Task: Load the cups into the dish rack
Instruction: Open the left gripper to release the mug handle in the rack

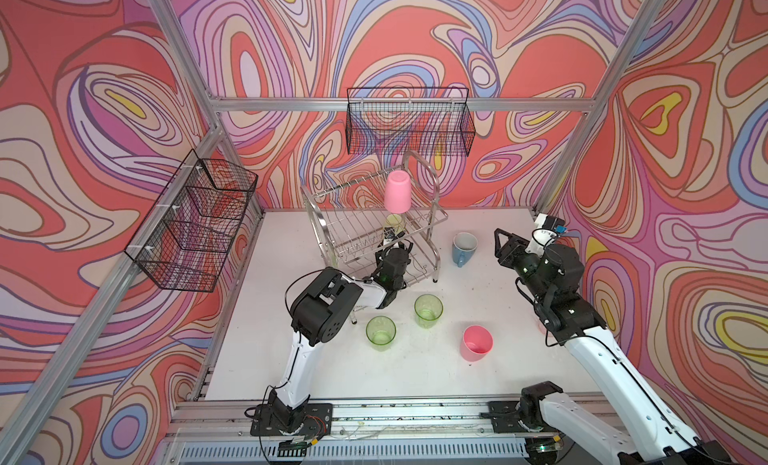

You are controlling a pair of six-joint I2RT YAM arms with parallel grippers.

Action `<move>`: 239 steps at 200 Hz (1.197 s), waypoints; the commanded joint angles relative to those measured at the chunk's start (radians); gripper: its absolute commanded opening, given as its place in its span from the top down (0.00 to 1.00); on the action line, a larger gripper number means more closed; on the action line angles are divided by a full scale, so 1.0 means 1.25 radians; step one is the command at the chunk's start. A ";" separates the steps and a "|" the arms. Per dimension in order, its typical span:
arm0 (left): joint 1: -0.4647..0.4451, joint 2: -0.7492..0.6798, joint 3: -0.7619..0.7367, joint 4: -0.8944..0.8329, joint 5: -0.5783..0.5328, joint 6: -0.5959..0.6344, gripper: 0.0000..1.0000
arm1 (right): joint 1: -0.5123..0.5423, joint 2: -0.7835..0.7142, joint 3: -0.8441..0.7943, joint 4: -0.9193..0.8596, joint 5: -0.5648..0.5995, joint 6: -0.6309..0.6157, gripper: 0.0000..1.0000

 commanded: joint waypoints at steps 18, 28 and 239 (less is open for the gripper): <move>0.004 -0.044 -0.028 0.033 -0.007 0.007 0.47 | -0.004 0.004 -0.006 0.012 -0.012 0.001 0.46; 0.003 -0.049 -0.036 0.032 -0.004 0.009 0.45 | -0.004 0.005 -0.006 0.011 -0.013 0.002 0.45; -0.060 -0.136 -0.159 0.120 0.031 0.187 0.12 | -0.004 0.000 -0.014 -0.005 -0.025 0.010 0.35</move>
